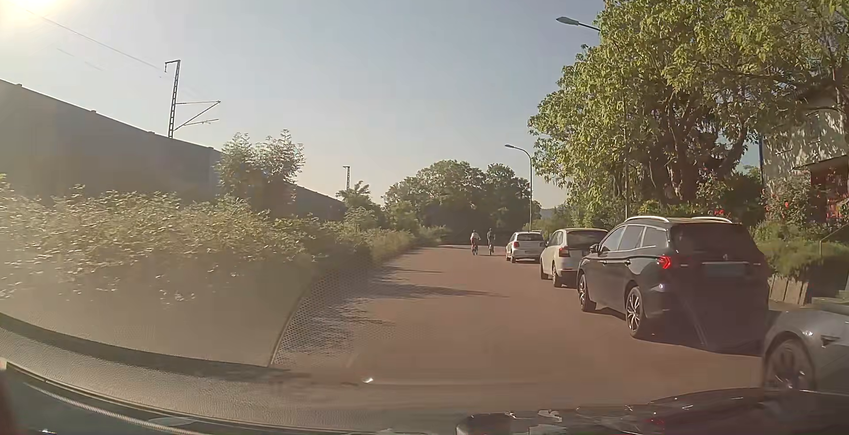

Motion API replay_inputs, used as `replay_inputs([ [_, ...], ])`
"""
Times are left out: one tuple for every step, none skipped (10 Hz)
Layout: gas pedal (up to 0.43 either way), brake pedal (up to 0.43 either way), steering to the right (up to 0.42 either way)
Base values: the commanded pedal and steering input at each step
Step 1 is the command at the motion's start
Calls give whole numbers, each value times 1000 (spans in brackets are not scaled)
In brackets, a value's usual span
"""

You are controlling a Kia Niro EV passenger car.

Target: Follow the waypoints while adhering to traffic rules and regulations

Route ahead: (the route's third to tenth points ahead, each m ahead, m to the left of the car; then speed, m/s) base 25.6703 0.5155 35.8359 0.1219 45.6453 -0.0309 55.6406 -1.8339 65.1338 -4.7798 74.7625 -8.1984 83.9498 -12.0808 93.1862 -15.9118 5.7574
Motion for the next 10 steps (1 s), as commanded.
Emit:
replay_inputs([
  [189, 0, 19],
  [189, 0, 16],
  [189, 0, 15],
  [189, 0, 12],
  [189, 0, 10],
  [189, 0, 11],
  [189, 0, 11],
  [189, 0, 11],
  [189, 0, 11],
  [189, 0, 11],
])
